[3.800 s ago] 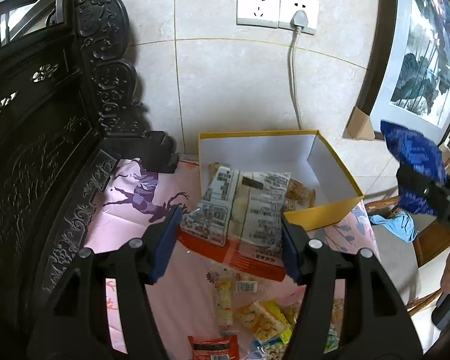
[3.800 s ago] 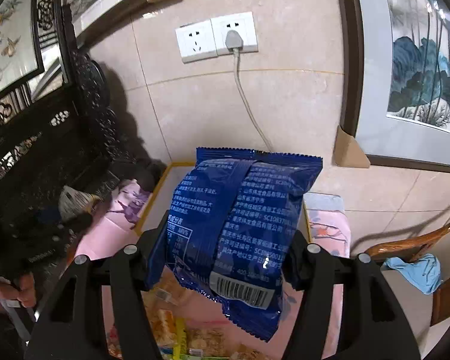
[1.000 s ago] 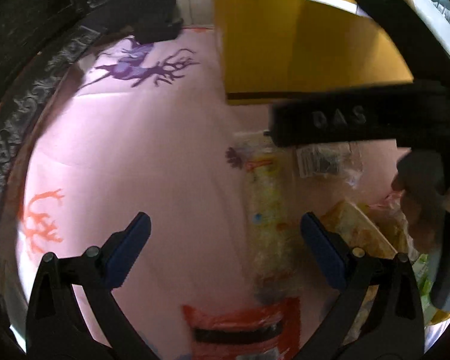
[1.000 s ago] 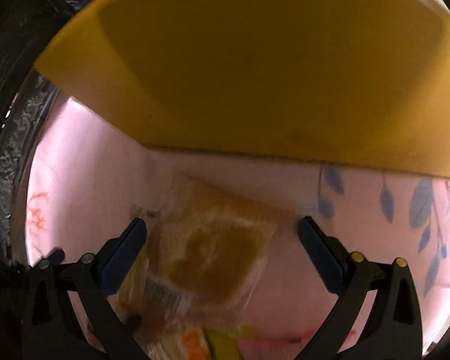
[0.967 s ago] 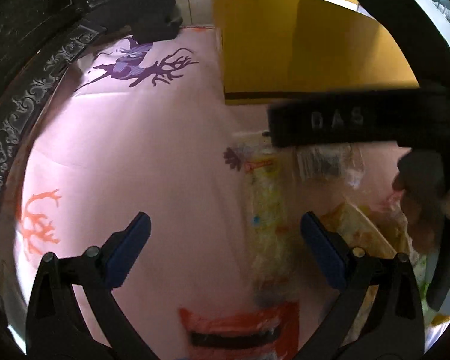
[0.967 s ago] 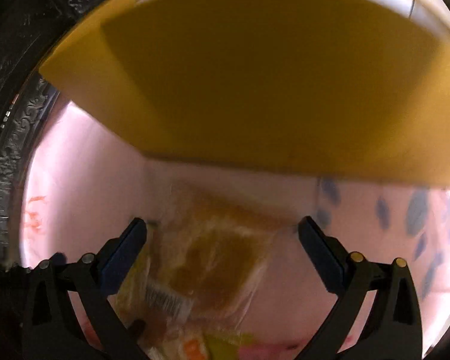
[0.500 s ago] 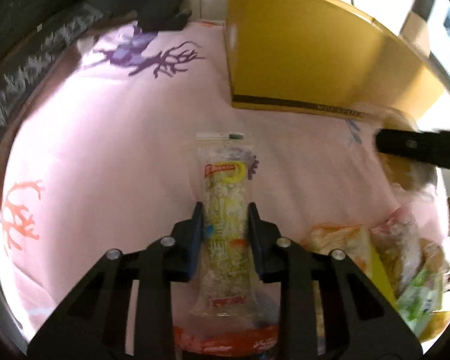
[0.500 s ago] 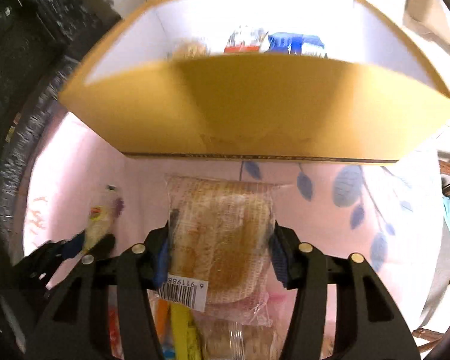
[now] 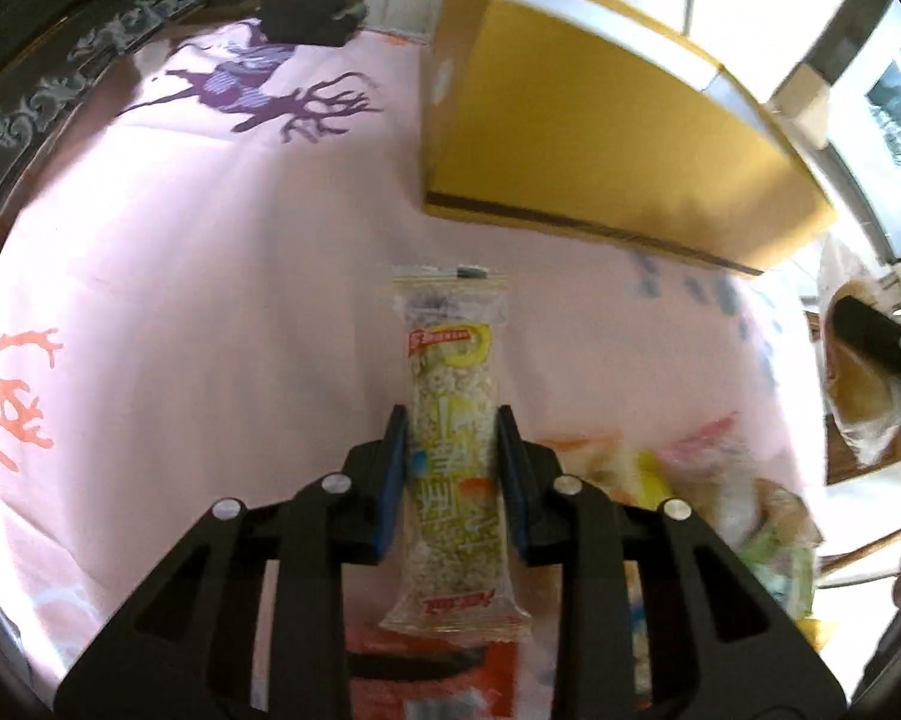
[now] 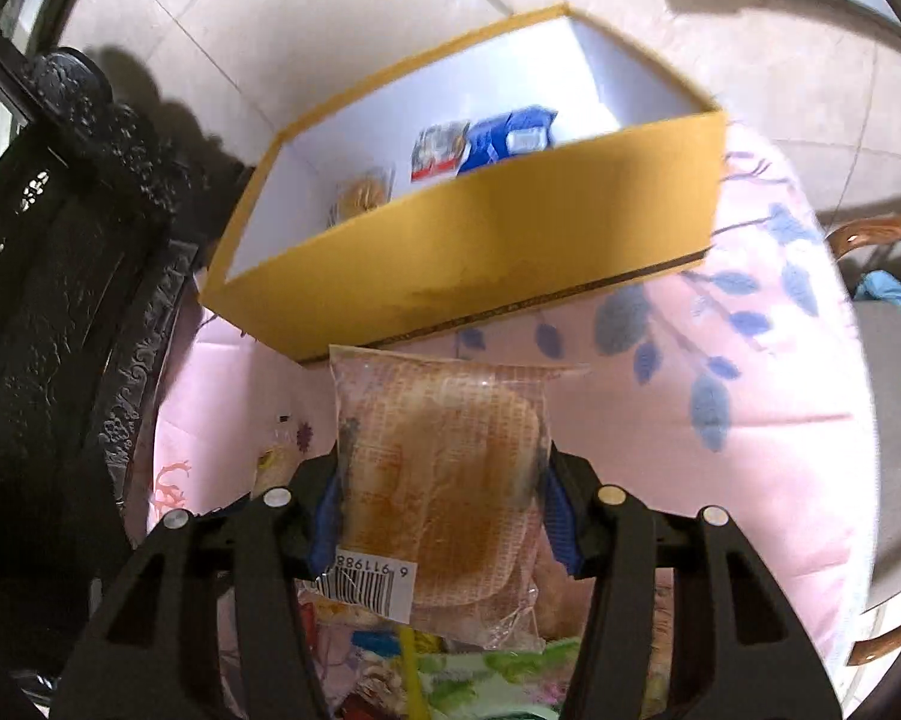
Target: Organize snacks
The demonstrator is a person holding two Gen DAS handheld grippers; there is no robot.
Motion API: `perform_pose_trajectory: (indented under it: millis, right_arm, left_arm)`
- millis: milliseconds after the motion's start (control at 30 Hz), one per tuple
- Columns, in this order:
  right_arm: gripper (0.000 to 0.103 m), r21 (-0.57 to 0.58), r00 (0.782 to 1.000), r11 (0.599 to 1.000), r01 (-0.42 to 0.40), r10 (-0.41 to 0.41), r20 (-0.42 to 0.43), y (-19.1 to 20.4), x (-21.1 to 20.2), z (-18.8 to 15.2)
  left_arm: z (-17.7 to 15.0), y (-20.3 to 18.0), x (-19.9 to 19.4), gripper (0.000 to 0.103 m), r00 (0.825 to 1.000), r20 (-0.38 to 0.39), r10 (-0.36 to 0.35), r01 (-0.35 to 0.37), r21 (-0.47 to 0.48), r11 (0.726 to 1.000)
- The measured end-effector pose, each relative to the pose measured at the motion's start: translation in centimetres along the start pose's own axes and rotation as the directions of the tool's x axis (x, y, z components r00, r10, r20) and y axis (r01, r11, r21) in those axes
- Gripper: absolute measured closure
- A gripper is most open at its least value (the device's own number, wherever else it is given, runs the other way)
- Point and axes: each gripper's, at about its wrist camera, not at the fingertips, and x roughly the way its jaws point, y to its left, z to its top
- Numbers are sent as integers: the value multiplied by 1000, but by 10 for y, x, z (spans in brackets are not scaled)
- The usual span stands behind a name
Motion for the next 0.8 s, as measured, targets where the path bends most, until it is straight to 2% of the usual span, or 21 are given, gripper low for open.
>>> perform_pose_trajectory:
  millis: [67, 200, 400, 533, 800]
  right_arm:
    - [48, 10, 1000, 1000, 14, -14, 23, -5, -12, 0]
    - [48, 70, 1000, 997, 17, -18, 19, -17, -27, 1]
    - [48, 52, 998, 998, 23, -26, 58, -12, -56, 6]
    - [48, 10, 991, 1000, 22, -23, 135, -1, -86, 20]
    - [48, -28, 969, 999, -32, 38, 243, 17, -126, 43]
  left_arm:
    - [3, -10, -11, 75, 1000, 7, 12, -12, 32, 999]
    - [10, -27, -38, 75, 999, 39, -26, 23, 63, 998]
    - [26, -53, -72, 75, 999, 23, 39, -41, 105, 994]
    - [39, -71, -105, 75, 995, 98, 23, -39, 165, 986]
    - [54, -85, -150, 75, 983, 182, 9, -44, 191, 981]
